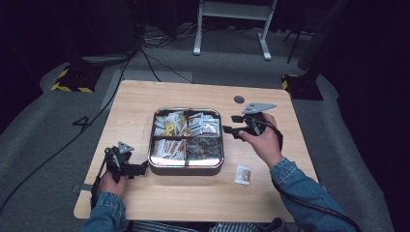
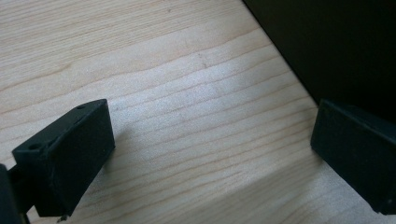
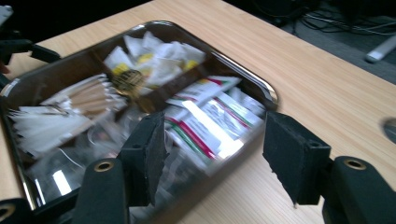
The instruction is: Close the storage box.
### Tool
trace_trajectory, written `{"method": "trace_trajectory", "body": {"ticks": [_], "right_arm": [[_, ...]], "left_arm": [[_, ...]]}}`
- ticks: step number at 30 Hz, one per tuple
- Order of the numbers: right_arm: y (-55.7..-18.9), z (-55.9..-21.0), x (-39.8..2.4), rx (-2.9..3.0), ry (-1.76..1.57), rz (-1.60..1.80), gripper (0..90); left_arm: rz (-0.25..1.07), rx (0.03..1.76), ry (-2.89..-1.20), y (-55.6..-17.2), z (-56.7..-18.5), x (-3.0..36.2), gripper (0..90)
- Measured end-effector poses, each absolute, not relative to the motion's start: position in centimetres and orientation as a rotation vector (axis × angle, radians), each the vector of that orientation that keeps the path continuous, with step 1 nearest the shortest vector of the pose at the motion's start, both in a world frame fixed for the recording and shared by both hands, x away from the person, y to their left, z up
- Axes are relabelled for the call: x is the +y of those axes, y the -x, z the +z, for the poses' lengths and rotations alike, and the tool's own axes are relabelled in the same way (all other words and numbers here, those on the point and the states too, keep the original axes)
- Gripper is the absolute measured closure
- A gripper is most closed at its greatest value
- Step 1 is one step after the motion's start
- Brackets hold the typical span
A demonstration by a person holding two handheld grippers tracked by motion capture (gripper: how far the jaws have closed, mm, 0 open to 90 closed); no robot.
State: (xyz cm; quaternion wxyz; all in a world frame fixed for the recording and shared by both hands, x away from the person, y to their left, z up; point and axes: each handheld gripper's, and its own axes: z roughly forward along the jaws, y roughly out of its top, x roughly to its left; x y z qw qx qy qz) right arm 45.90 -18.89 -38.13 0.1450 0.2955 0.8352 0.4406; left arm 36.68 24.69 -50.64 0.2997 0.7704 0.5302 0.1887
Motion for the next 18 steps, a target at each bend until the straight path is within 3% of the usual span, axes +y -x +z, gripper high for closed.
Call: {"method": "trace_trajectory", "body": {"ticks": [10, 18], "right_arm": [[-45.0, -38.5, -25.0, 2.345, -0.967, 1.207, 39.9], [-43.8, -39.2, -27.7, 2.325, -1.035, 1.189, 39.6]], "left_arm": [[0.499, 1.407, -2.049, -36.8, -50.6, 24.6, 0.0], [0.504, 1.403, -2.05, -36.9, -50.6, 24.6, 0.0]]}}
